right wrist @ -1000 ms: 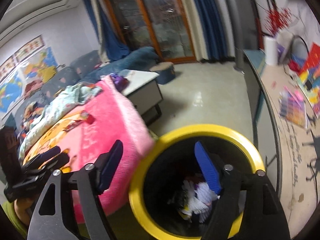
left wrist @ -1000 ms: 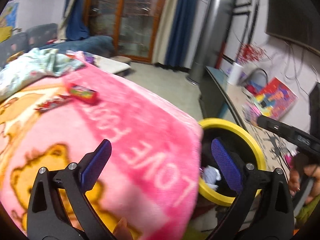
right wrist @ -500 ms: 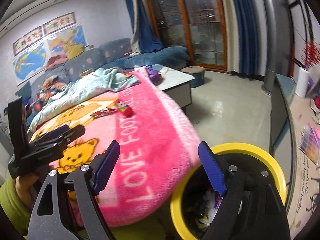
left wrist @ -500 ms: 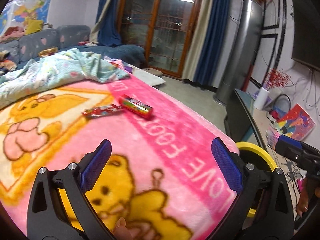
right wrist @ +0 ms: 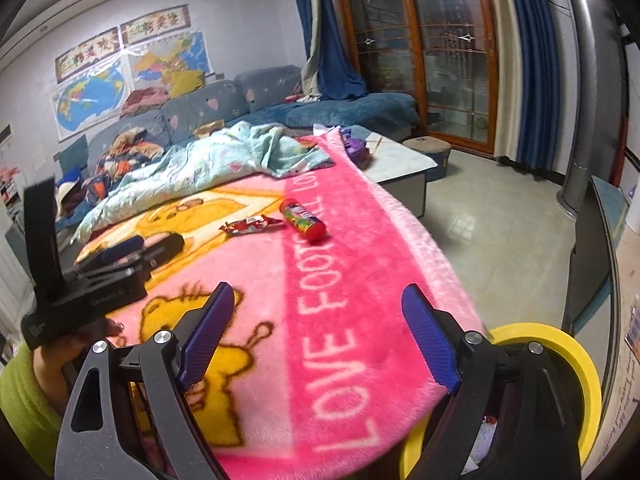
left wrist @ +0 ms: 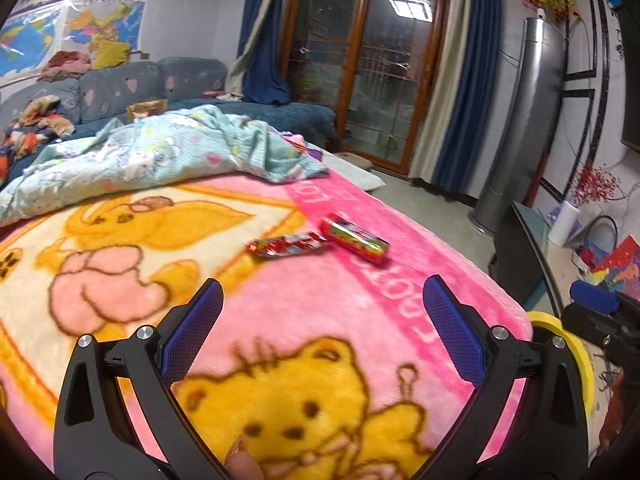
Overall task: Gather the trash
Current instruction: 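Move both open grippers back to the red wrapper and candy tube, then grasp the red wrapper with the left gripper while the right grasps the candy tube, then carry the red wrapper and candy tube over the bin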
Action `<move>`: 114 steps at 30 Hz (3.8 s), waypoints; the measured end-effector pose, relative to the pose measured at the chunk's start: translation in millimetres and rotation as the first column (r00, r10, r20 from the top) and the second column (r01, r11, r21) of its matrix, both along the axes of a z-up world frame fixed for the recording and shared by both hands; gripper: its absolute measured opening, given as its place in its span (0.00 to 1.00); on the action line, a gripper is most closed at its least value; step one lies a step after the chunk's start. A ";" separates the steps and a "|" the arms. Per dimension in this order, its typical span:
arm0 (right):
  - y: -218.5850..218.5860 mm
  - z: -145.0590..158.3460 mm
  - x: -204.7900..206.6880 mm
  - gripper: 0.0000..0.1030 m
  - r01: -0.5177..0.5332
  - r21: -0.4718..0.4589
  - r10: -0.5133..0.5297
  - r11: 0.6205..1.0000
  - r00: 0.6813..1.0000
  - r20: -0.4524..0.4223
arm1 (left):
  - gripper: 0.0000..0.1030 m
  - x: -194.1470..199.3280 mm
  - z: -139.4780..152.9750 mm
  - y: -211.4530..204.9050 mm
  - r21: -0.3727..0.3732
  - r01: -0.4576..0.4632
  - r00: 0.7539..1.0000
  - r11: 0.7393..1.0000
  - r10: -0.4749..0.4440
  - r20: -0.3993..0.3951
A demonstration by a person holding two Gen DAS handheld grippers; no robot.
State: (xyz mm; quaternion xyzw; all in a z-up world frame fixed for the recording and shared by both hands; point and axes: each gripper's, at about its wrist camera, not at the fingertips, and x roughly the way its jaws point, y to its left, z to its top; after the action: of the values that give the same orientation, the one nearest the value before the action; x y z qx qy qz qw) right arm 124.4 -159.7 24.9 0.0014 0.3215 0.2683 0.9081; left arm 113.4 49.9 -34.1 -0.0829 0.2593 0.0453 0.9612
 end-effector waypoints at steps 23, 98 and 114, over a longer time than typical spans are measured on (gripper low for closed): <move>99.1 -54.7 132.5 0.81 -0.072 -0.154 0.057 0.986 0.994 -0.096 | 0.67 85.5 -42.4 77.8 -0.176 -0.058 0.989 0.983 0.033 -0.142; 14.4 -42.2 35.8 0.32 -0.024 -0.036 0.019 0.999 0.993 -0.115 | 0.01 15.3 -10.8 4.0 -0.279 0.217 0.972 0.936 -0.232 -0.023; -36.6 -26.8 22.0 0.32 0.081 0.004 -0.080 0.997 0.992 -0.100 | 0.01 1.8 7.8 -29.0 -0.250 0.308 0.950 0.918 -0.312 0.023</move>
State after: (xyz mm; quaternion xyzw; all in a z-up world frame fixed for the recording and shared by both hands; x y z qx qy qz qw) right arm 146.5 -196.3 -2.0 0.0312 0.3652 0.2324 0.9009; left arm 115.3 20.9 -26.3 -0.1611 0.2810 -0.1396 0.9357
